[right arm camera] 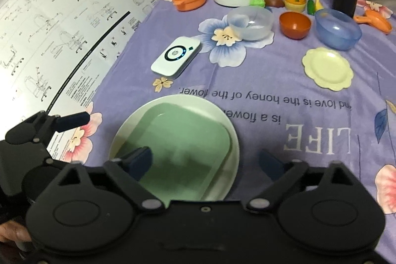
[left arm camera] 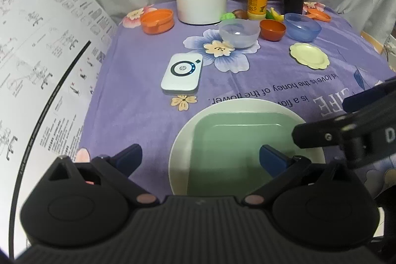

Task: Organize plates and bowls
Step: 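Carry the green plate onto the white plate and release it, then move the right gripper to the yellow scalloped saucer and grasp it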

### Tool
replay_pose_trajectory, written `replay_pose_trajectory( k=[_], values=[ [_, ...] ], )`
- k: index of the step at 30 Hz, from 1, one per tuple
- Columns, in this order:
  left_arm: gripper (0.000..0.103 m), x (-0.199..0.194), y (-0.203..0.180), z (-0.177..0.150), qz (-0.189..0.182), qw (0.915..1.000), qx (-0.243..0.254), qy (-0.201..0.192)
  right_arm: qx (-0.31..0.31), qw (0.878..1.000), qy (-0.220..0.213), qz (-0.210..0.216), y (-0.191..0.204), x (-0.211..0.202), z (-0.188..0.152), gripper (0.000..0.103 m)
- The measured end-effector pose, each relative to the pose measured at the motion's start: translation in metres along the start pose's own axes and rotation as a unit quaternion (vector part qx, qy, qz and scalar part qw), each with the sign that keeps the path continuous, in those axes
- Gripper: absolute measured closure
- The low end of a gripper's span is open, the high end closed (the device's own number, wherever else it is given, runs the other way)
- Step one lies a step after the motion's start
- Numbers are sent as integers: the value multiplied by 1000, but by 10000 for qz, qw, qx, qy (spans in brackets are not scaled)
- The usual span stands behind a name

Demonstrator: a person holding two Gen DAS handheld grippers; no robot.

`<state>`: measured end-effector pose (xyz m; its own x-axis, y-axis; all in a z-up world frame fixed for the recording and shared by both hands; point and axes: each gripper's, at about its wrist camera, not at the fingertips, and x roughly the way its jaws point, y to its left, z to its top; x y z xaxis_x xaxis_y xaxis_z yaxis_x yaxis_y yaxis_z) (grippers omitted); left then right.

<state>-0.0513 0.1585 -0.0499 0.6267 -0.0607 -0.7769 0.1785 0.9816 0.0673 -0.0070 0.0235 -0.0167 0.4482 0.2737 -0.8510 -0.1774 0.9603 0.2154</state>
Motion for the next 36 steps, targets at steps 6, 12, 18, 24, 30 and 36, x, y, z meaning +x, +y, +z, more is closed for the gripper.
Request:
replay_pose_trajectory(
  k=[6,12,18,24,30,36],
  values=[
    [0,-1,2,3,-68,9998,-197,63,-8,9999,-89,-54,-5,-7,-2,0],
    [0,0,-1,7,-67,9996,-247,113,93,9998,-166,-59,-12,-12,-2,0],
    [0,6,-3,12,-71,9987,-445,222,199,9996,-195,-32,-21,-15,-2,0],
    [0,17,-15,28,-117,9985,-483,224,445,9987,-254,-1,-43,-15,-1,0],
    [0,34,-40,58,-157,9994,-272,147,795,9955,-452,-244,-87,-21,6,0],
    [0,61,-78,89,-250,9995,143,127,1284,9882,-632,-542,-147,-22,12,0]
  ],
)
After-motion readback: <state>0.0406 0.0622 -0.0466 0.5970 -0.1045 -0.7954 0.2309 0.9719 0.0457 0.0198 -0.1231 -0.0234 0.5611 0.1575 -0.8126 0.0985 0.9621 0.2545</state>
